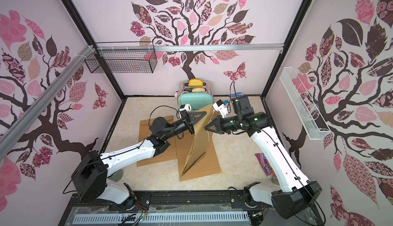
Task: Close the mouth of the file bag
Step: Close the file bag.
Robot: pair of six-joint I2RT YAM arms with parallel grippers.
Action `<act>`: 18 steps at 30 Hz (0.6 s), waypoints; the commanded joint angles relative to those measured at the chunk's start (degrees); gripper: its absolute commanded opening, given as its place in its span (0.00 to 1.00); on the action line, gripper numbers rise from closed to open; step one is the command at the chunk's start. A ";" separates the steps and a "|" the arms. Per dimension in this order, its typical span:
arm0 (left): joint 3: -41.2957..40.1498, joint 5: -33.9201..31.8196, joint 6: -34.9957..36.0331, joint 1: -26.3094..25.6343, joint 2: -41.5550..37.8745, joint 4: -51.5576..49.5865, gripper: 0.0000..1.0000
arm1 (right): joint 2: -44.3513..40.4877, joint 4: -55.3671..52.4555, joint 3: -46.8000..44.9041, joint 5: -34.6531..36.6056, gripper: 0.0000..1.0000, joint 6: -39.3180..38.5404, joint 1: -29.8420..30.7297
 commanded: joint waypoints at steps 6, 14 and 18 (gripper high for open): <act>1.84 1.57 -2.53 -1.79 0.23 6.72 0.00 | -0.18 2.04 -2.22 0.70 0.00 -1.66 0.82; 1.05 0.58 -2.81 -1.86 -0.24 7.78 0.00 | -1.19 1.34 -2.83 2.63 0.00 -2.81 0.68; 0.82 0.72 -2.81 -1.89 0.00 7.93 0.00 | -2.09 1.16 -3.18 4.00 0.00 -2.84 0.72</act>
